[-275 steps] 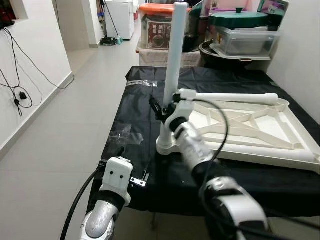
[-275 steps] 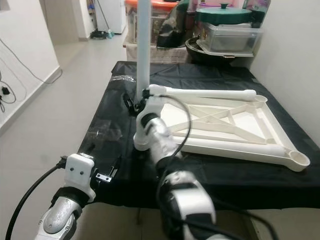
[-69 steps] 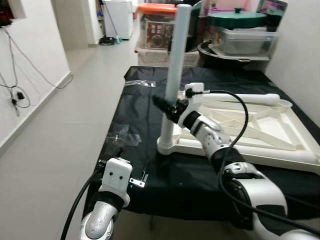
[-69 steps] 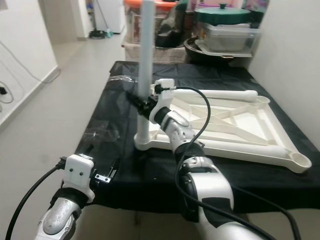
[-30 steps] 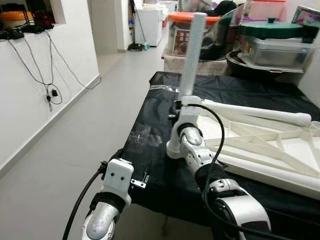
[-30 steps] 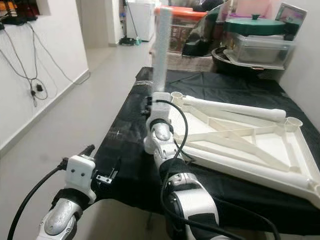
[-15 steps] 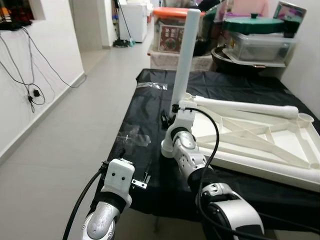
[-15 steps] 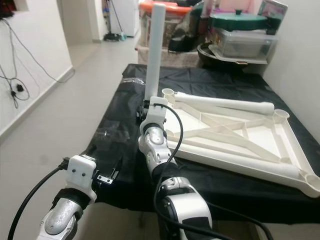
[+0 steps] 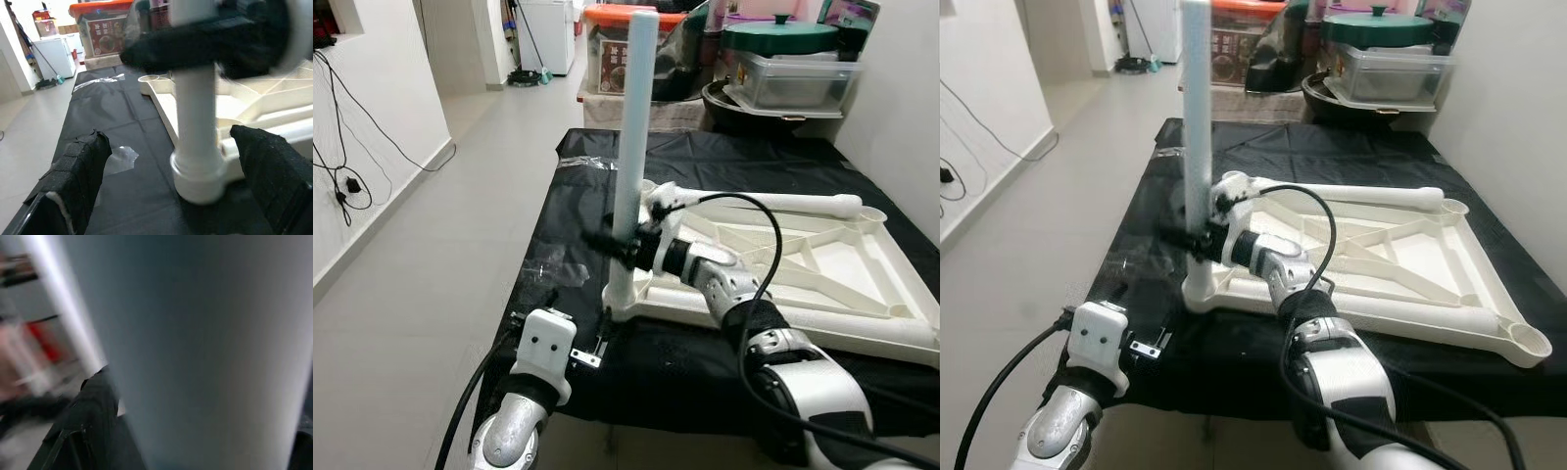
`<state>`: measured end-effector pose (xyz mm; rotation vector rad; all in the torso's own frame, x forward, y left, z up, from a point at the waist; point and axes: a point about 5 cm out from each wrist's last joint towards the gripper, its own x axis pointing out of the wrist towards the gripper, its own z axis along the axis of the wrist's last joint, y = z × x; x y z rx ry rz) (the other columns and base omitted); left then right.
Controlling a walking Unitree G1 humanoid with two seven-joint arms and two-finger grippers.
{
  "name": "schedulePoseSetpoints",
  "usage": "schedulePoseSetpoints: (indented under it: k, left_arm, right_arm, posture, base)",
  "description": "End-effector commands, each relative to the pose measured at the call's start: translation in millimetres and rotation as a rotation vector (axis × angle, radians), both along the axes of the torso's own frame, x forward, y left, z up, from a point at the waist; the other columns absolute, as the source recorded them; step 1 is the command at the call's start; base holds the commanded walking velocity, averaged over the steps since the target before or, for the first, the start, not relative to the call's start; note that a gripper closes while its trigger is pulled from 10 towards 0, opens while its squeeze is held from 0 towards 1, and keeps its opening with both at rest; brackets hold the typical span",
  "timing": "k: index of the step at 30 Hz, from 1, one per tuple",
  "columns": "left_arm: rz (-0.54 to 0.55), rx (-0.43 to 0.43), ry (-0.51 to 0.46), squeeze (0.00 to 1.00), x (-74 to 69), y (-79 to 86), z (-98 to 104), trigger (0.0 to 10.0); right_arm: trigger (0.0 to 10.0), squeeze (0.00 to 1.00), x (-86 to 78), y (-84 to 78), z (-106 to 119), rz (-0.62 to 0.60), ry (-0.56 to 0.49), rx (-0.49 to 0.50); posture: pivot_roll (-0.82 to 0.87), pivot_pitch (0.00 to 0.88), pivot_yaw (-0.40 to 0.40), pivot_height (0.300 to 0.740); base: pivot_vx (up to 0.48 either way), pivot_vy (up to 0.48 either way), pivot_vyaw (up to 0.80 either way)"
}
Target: Building children table
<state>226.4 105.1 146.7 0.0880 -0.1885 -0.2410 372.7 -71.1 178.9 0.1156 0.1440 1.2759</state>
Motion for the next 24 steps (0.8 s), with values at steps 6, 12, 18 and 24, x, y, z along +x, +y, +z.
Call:
schedulePoseSetpoints:
  k: [6, 12, 18, 24]
  left_arm:
    - [0.009, 0.004, 0.01, 0.0, 0.2, 0.8, -2, 10.0]
    - [0.017, 0.004, 0.011, 0.0, -0.1, 2.1, -2, 10.0]
    - [0.006, 0.003, 0.017, 0.0, -0.8, -0.4, -4, 10.0]
    - [0.01, 0.003, 0.017, 0.0, -0.8, 1.6, -4, 10.0]
  right_arm:
    - [0.0, 0.0, -9.8, 17.7, 3, 0.251, 0.041, -0.039]
    - [0.0, 0.0, -12.7, 17.4, 9, 0.33, 0.042, -0.011]
    - [0.0, 0.0, -3.5, 18.2, 0, 0.065, -0.058, -0.011]
    - [0.0, 0.0, 25.4, -5.7, -11, -0.75, -0.04, -0.092]
  posture:
    - [0.05, 0.0, -0.068, 0.74]
    - [0.06, 0.0, -0.072, 0.74]
    - [0.05, 0.0, -0.068, 0.74]
    - [0.03, 0.0, -0.052, 0.74]
  base:
    - [0.0, 0.0, 0.0]
    - [0.0, 0.0, 0.0]
    - [0.0, 0.0, 0.0]
    - [0.0, 0.0, 0.0]
